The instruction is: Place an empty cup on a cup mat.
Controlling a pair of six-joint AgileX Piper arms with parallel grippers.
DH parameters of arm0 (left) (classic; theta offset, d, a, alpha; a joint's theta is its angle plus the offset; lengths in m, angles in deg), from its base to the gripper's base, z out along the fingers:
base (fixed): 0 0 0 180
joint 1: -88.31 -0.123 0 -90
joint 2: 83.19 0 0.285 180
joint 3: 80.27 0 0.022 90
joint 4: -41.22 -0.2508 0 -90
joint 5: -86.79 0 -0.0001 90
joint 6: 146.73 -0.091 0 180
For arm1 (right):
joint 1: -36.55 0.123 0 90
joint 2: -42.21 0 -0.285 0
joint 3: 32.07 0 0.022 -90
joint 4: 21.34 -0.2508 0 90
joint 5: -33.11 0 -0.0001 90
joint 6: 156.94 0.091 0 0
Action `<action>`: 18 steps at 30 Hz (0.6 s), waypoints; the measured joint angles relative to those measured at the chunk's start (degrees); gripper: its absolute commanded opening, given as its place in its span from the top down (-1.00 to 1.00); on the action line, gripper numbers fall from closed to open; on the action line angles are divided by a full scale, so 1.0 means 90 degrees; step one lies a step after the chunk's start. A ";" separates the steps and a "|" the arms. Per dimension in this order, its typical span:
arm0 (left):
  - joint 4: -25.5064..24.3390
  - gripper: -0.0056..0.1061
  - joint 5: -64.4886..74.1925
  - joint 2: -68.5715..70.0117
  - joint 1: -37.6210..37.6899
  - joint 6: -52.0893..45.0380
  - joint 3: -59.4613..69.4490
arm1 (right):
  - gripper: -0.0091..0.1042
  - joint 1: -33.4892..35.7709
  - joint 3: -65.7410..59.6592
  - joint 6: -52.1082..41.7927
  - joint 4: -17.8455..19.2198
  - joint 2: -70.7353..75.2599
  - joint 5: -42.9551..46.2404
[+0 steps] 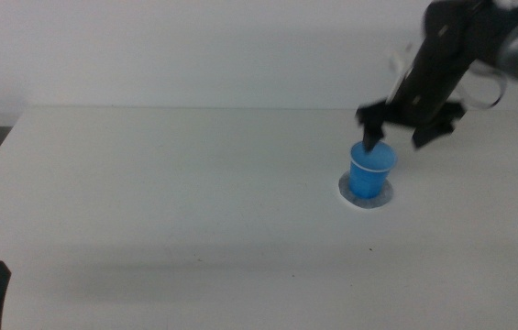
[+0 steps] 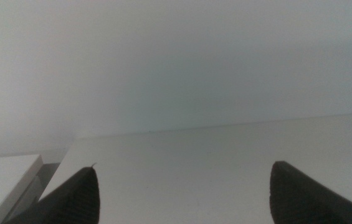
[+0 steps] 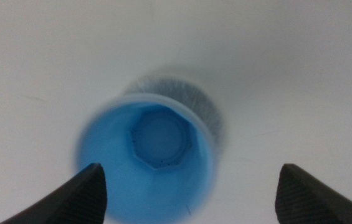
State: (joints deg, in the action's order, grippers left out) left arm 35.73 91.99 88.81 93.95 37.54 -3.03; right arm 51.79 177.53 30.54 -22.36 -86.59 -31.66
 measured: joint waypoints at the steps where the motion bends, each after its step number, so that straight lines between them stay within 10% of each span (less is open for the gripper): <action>1: 0.0000 -0.78 0.0000 0.0000 0.0000 0.0000 0.0000 | -0.66 -0.0069 0.0000 -0.0050 -0.0050 0.0254 -0.0012; 9: 0.0000 -0.78 0.0000 0.0000 0.0000 0.0000 0.0000 | -0.66 -0.0852 -0.0703 -0.0369 -0.0099 0.2944 0.0313; 18: 0.0000 -0.78 0.0000 0.0000 0.0000 0.0000 0.0000 | -0.66 -0.0920 -0.5347 -0.0320 -0.0085 0.6347 0.3090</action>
State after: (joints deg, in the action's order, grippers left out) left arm 35.73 91.99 88.81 93.95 37.54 -3.03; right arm 43.51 129.41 27.65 -23.12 -29.46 -3.86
